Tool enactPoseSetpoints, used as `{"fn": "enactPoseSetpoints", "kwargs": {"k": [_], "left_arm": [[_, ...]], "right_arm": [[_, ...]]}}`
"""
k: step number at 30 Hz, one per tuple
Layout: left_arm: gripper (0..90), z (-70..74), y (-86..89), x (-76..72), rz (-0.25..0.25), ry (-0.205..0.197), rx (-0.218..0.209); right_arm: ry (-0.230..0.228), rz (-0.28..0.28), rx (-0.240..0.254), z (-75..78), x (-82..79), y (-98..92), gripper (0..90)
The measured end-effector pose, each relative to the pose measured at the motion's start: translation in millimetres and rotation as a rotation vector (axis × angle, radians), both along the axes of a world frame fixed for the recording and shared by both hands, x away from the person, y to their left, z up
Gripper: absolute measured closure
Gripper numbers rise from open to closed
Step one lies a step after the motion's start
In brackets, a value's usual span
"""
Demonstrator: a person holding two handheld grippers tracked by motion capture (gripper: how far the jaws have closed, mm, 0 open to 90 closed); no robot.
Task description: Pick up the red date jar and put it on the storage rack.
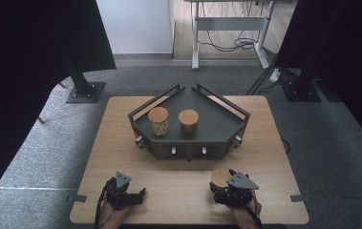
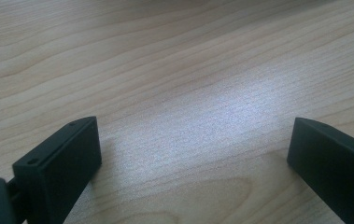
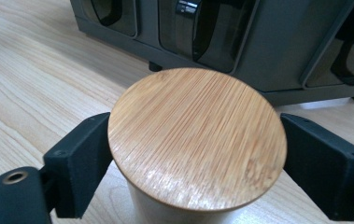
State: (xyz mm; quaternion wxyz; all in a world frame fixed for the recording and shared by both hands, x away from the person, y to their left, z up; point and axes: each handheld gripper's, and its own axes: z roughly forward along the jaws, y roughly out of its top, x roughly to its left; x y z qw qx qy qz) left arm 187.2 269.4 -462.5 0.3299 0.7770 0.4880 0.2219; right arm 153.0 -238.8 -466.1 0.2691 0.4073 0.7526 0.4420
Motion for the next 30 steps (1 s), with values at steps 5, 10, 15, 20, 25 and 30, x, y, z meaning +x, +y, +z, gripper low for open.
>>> {"fn": "enactPoseSetpoints", "kwargs": {"k": [5, 10, 15, 20, 25, 30], "left_arm": [[2.6, 0.0, 0.1, 0.0, -0.001, 0.0, 0.0], [2.6, 0.0, 0.1, 0.0, -0.002, 0.0, 0.0], [2.6, 0.1, 0.2, 0.1, -0.002, 0.0, 0.0], [2.5, 0.0, 0.2, 0.1, -0.002, 0.0, 0.0], [2.5, 0.0, 0.2, 0.1, -0.002, 0.0, 0.0], [2.5, 0.0, 0.2, 0.1, -0.003, 0.0, 0.0]], "right_arm": [[0.026, 0.006, 0.021, -2.1, 3.2, -2.5, 23.0], [0.031, -0.012, 0.03, -2.1, 2.0, -1.3, 24.6], [0.03, -0.018, 0.027, -1.8, 0.8, 0.1, 24.6], [0.022, -0.018, 0.011, -0.5, -1.1, 2.7, 24.7], [0.012, -0.022, 0.021, 1.9, -3.3, 1.6, 24.7], [0.01, -0.02, 0.03, 7.9, -4.0, -0.7, 24.7]]}}
